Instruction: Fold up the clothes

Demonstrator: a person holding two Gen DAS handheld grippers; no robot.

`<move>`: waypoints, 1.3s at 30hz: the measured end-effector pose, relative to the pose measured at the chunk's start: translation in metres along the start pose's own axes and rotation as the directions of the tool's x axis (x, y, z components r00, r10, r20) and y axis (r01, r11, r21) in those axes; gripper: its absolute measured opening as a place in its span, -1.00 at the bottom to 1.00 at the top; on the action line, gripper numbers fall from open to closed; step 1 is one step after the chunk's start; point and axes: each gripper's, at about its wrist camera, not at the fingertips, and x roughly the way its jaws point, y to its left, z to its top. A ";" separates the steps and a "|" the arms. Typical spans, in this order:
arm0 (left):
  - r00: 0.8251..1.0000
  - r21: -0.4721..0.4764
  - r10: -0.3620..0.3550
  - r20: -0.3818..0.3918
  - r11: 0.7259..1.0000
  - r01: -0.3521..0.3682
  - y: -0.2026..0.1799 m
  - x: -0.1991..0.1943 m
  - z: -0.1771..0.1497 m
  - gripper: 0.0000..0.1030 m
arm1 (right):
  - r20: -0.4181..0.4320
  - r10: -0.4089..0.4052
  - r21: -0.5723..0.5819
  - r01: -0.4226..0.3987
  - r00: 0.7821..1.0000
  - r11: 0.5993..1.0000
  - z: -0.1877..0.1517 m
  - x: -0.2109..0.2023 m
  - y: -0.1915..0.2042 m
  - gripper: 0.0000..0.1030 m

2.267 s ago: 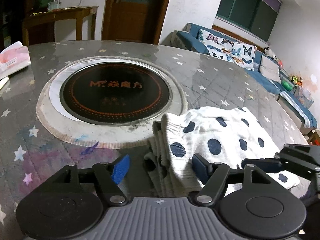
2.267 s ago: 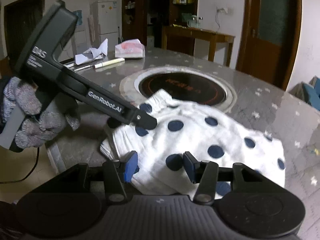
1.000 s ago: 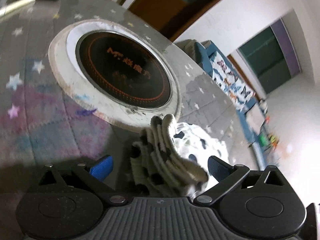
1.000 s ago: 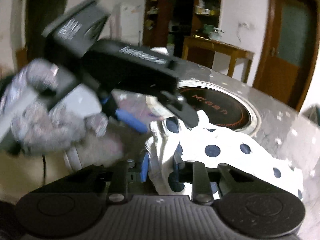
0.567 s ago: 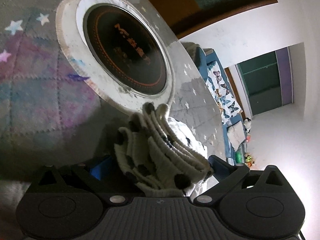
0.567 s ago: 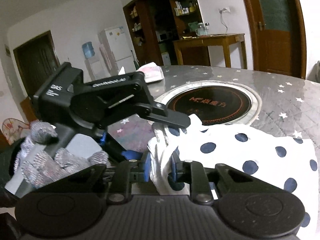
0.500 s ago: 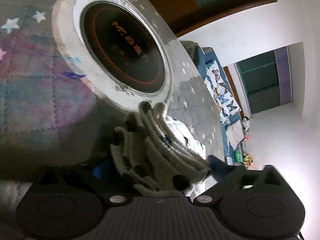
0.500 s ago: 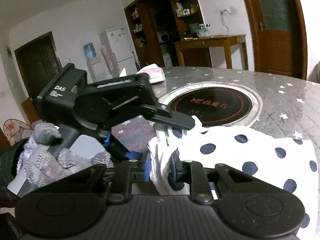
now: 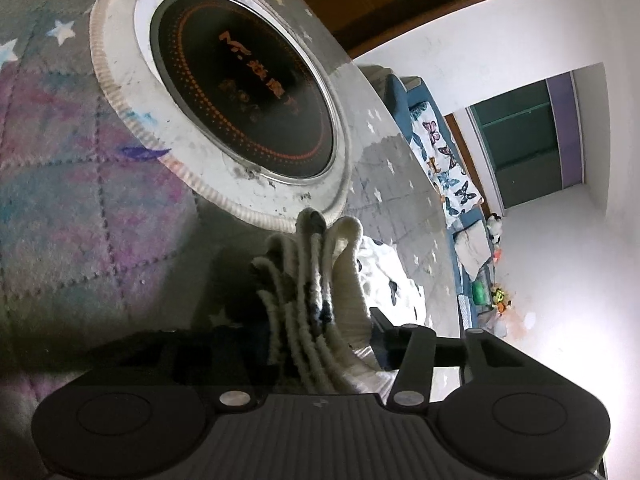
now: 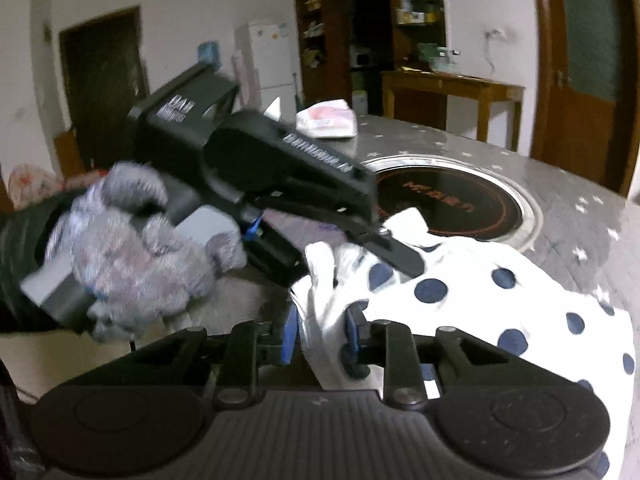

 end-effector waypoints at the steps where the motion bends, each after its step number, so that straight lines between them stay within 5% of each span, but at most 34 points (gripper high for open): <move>1: 1.000 -0.002 -0.007 -0.002 1.000 0.007 0.001 0.000 0.000 0.08 | -0.002 -0.005 -0.021 0.005 1.000 1.000 0.000 0.000 0.004 -0.40; 11: 0.999 -0.007 -0.037 -0.005 0.999 0.037 0.004 -0.001 0.003 0.24 | -0.003 0.000 -0.145 0.000 1.000 0.989 -0.003 0.005 0.026 -0.36; 14: 0.999 0.005 -0.040 -0.005 0.999 0.040 0.002 -0.001 0.003 0.27 | -0.009 0.011 -0.173 -0.012 1.000 0.985 -0.005 0.009 0.032 -0.18; 18: 0.999 0.002 -0.047 -0.010 0.999 0.047 0.005 0.001 0.006 0.21 | 0.010 0.003 -0.087 -0.003 1.000 0.996 -0.002 -0.004 0.012 -0.20; 23: 1.000 -0.003 -0.022 -0.006 1.000 0.022 0.012 0.002 0.008 -0.34 | 0.038 -0.013 0.042 0.012 0.999 0.999 0.003 -0.022 -0.017 -0.19; 31: 1.000 0.028 -0.005 0.001 1.000 0.005 0.010 0.000 0.006 -0.38 | -0.002 -0.222 0.224 0.217 0.975 0.950 0.001 -0.021 -0.092 -0.18; 39: 1.000 0.066 0.018 0.008 0.998 -0.018 0.005 0.000 0.005 -0.40 | -0.080 -0.338 0.343 0.344 0.938 0.874 -0.025 -0.010 -0.159 -0.19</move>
